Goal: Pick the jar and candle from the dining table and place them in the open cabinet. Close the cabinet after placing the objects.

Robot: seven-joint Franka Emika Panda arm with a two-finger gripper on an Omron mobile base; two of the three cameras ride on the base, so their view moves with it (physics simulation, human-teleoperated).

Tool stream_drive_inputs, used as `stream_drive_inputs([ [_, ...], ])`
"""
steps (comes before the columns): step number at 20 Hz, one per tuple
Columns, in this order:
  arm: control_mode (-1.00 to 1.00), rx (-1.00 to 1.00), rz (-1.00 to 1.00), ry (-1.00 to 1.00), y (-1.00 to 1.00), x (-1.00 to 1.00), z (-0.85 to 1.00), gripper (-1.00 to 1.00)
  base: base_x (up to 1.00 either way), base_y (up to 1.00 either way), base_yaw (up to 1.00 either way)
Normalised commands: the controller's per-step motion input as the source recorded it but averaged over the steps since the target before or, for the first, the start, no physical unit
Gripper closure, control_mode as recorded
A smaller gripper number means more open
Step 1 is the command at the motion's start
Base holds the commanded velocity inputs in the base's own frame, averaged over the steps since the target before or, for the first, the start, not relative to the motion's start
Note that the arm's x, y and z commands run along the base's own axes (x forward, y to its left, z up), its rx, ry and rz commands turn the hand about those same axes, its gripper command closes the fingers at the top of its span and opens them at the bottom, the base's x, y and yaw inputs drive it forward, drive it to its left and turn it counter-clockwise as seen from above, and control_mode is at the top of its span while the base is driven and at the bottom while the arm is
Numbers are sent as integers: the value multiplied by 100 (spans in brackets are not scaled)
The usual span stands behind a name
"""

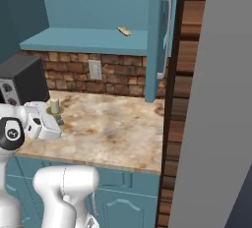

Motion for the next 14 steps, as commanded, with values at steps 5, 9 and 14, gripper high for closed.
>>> stream_drive_inputs([
  [5, 100, 0, 0, 0, 0, 0, 0, 100, 0, 0, 0],
  [9, -100, 0, 4, 0, -2, 0, 6, 100, 0, 0, 0],
  [14, -100, -1, 12, -1, -22, -1, 54, 100, 0, 0, 0],
])
